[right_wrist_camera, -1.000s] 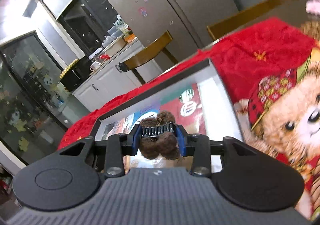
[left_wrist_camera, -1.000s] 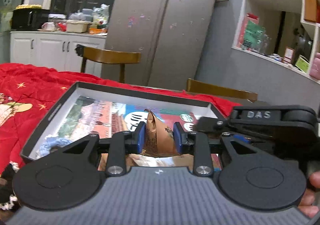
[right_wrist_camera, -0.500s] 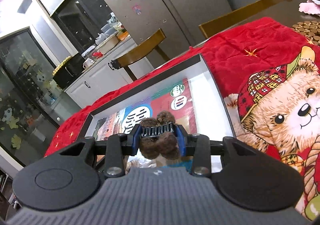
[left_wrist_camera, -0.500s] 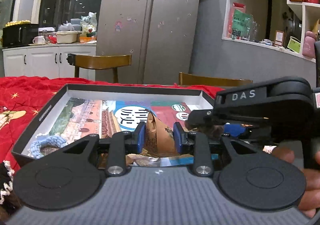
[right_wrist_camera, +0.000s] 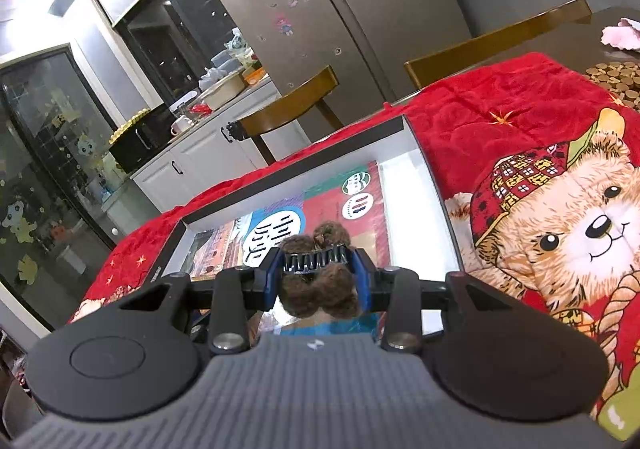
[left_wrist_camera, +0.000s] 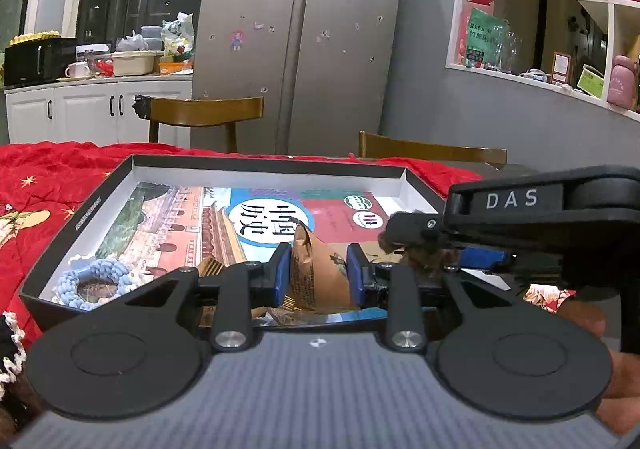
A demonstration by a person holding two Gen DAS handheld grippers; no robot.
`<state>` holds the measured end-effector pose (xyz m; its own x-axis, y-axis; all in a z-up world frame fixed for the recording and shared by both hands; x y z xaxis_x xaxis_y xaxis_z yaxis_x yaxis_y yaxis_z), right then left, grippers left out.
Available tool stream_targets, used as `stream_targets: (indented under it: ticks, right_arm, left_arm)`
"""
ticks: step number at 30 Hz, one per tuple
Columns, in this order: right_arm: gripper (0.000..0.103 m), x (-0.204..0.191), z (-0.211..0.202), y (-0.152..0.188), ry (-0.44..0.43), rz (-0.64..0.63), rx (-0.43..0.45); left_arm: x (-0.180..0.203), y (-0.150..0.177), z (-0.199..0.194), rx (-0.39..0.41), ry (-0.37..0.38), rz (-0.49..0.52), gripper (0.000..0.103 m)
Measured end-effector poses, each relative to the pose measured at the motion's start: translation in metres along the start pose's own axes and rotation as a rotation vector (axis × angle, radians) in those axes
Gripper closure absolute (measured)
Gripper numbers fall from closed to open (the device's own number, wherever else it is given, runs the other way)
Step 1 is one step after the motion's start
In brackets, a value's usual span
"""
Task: Organize objects
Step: 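Lift both held items and carry them over the black box, then lower both items into the box and open both grippers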
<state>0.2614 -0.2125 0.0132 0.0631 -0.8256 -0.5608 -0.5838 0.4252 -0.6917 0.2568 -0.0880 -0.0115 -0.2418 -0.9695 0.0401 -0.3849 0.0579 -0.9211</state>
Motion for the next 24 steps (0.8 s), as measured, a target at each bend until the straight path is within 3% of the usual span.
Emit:
stream_targets:
  ticks: [24]
  right_arm:
    - [0.062,-0.0052,0.0047,0.0065,0.043,-0.100,0.008]
  left_arm:
    - [-0.0018,0.0028,0.0075,-0.046,0.010,-0.009,0.068]
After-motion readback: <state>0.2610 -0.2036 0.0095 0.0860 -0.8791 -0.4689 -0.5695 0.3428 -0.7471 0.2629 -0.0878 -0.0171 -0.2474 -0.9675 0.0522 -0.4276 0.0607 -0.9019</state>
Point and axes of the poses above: each gripper's, at about its wrist camera, not at the fingertips, and z roughly the way its jaws point, x to its right, y to its underside, the point moved 7 cm from there along z, roughly the way its jaws point, and after that the axes turned 5 degrees about z, right-handed, at the moved point
